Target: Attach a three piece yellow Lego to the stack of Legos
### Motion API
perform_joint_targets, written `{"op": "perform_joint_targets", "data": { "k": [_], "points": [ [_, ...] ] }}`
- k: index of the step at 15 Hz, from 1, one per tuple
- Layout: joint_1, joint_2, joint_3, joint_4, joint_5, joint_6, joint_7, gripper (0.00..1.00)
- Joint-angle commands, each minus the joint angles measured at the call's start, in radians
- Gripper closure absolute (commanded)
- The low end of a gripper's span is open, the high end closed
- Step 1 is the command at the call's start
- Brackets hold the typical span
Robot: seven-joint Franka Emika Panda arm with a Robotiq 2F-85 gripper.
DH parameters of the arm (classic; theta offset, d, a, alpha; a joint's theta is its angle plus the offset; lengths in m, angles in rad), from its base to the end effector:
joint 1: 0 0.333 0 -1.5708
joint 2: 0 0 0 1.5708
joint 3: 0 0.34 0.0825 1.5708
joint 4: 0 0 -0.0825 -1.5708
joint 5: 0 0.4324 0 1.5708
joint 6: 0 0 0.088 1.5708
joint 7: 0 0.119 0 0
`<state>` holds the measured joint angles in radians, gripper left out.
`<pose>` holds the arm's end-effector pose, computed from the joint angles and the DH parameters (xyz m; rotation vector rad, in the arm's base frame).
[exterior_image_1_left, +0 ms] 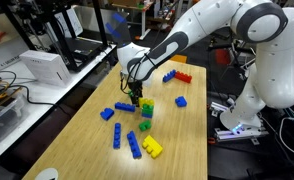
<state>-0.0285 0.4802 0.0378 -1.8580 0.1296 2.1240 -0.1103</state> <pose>0.6597 0.0124 0.2213 -2.9940 -0.0556 0.3125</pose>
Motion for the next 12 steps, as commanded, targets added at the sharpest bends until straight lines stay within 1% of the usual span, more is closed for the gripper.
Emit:
{"op": "perform_joint_targets", "data": {
  "k": [1,7,8,12],
  "points": [
    [0.024,-0.005,-0.009,-0.023,-0.043,0.021,0.032,0.42],
    [0.050,-0.006,-0.012,-0.038,-0.097,0.042,0.063,0.84],
    [0.057,-0.007,-0.014,-0.042,-0.112,0.048,0.073,0.89],
    [0.085,-0.013,-0.022,-0.058,-0.189,0.075,0.115,0.90]
  ]
}}
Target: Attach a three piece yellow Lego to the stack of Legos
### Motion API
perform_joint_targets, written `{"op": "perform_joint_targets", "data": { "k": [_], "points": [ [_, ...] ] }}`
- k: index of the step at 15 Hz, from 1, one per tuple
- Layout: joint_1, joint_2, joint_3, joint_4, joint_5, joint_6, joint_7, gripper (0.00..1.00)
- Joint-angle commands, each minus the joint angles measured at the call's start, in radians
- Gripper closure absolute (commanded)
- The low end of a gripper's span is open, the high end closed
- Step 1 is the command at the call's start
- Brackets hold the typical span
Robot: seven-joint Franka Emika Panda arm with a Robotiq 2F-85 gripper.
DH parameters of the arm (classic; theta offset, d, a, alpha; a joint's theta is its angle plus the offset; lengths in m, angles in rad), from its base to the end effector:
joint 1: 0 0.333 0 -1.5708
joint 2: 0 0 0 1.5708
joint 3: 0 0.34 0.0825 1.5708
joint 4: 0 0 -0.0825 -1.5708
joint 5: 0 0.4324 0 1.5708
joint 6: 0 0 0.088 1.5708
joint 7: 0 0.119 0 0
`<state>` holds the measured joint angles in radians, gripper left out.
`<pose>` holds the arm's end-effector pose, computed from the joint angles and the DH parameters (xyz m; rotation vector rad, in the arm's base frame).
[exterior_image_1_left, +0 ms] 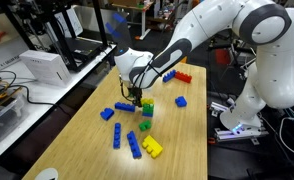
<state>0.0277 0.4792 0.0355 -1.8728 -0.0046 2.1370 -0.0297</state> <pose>0.6545 0.0405 0.2159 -3.1106 -0.1456 0.3359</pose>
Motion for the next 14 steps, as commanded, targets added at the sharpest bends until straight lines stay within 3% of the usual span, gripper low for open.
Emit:
{"op": "perform_joint_targets", "data": {
  "k": [1,9,14],
  "points": [
    [0.034,-0.013,-0.021,-0.050,-0.075,0.080,0.045,0.90],
    [0.026,-0.056,-0.013,-0.158,-0.111,0.324,0.040,0.90],
    [0.021,-0.069,-0.013,-0.199,-0.106,0.380,0.027,0.90]
  ]
}}
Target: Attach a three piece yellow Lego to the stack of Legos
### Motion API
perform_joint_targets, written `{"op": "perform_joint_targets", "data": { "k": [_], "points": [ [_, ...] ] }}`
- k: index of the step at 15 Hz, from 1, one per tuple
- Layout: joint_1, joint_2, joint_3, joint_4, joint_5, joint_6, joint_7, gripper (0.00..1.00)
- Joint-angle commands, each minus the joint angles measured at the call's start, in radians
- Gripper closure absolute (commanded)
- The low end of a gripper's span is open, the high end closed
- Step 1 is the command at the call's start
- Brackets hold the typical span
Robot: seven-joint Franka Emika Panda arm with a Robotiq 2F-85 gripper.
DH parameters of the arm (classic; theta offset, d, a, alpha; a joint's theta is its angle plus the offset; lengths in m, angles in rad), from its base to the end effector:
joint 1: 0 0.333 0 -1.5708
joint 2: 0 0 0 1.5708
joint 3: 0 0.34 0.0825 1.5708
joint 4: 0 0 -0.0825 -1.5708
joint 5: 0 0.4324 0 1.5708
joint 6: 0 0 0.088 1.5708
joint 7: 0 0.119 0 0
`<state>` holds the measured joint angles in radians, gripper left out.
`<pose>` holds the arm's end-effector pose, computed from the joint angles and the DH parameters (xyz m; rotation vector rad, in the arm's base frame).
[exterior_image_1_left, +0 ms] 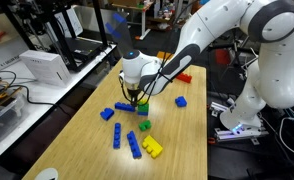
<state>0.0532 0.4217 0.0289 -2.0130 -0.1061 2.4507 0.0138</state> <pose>0.6459 0.0520 0.2168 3.0775 0.2265 0.0297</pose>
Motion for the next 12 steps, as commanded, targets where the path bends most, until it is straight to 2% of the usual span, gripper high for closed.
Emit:
{"op": "perform_joint_targets", "data": {
  "k": [1,2,3,9,12],
  "points": [
    [-0.006,-0.014,-0.005,-0.063,-0.001,0.070,-0.020,0.90],
    [-0.009,-0.018,-0.002,-0.065,0.006,0.065,-0.028,0.40],
    [-0.009,-0.022,-0.002,-0.070,0.005,0.064,-0.031,0.38],
    [-0.023,-0.052,0.012,-0.085,0.030,0.018,-0.079,0.01],
    [-0.023,-0.084,0.019,-0.087,0.037,0.010,-0.105,0.00]
  ]
}}
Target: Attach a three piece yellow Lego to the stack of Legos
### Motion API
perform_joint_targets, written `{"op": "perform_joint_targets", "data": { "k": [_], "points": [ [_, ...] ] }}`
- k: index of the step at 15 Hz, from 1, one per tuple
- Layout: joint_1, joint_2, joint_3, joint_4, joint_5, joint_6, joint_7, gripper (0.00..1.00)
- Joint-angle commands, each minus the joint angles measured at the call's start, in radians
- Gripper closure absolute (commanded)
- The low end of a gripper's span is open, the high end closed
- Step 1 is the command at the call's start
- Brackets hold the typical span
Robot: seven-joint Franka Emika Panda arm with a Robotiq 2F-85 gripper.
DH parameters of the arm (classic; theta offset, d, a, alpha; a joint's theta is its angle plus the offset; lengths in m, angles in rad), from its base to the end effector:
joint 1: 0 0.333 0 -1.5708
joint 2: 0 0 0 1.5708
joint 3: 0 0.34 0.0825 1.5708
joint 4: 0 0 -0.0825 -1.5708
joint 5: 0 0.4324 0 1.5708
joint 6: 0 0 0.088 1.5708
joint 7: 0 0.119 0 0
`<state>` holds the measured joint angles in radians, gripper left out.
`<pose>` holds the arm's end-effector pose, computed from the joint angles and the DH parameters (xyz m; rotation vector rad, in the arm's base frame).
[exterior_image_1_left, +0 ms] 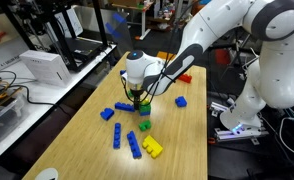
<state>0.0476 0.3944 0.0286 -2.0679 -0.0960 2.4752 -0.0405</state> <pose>0.6304 0.0476 0.2129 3.0790 0.2926 0.0221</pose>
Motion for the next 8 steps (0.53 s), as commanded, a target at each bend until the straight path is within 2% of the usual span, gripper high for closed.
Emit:
{"op": "perform_joint_targets", "data": {
  "k": [1,8],
  "points": [
    [-0.019,-0.068,0.023,-0.029,0.034,-0.029,-0.062,0.00],
    [-0.031,-0.192,0.045,-0.024,0.154,-0.161,-0.161,0.00]
  ]
}}
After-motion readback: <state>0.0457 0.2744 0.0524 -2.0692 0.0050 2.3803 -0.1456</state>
